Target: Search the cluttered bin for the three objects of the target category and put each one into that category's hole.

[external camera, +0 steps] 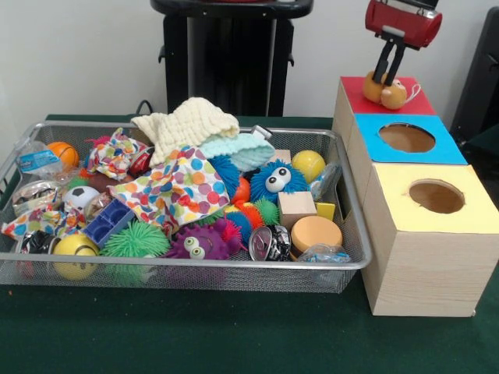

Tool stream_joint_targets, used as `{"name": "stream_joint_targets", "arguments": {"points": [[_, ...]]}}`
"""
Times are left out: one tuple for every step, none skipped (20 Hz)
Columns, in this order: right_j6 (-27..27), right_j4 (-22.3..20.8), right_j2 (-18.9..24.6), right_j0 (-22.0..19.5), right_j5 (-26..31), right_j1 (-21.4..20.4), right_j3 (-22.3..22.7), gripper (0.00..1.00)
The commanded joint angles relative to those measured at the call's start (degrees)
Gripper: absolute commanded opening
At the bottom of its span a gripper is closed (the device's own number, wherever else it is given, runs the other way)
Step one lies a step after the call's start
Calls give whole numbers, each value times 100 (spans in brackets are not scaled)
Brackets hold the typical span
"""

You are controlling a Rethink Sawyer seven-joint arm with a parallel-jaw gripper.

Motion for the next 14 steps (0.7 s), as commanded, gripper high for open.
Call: {"name": "stream_joint_targets", "arguments": {"points": [[1088, -63, 387, 132, 91, 262, 49, 0], [1120, -47, 363, 187, 113, 280, 36, 0], [1126, -44, 343, 218, 132, 296, 24, 0], [1097, -57, 335, 191, 116, 293, 31, 0], [1092, -56, 344, 189, 81, 300, 46, 0], [1091, -55, 345, 197, 58, 309, 49, 0], [1093, -54, 354, 205, 19, 313, 65, 0], [1095, -54, 362, 212, -20, 317, 81, 0], [1097, -53, 371, 220, -59, 321, 96, 0], [1103, -50, 373, 234, -81, 328, 101, 0], [1106, -49, 394, 225, -133, 322, 131, 0], [1110, -48, 415, 216, -185, 315, 162, 0], [1113, -52, 447, 202, -268, 316, 197, 0], [1113, -61, 470, 195, -342, 317, 222, 0]]}}
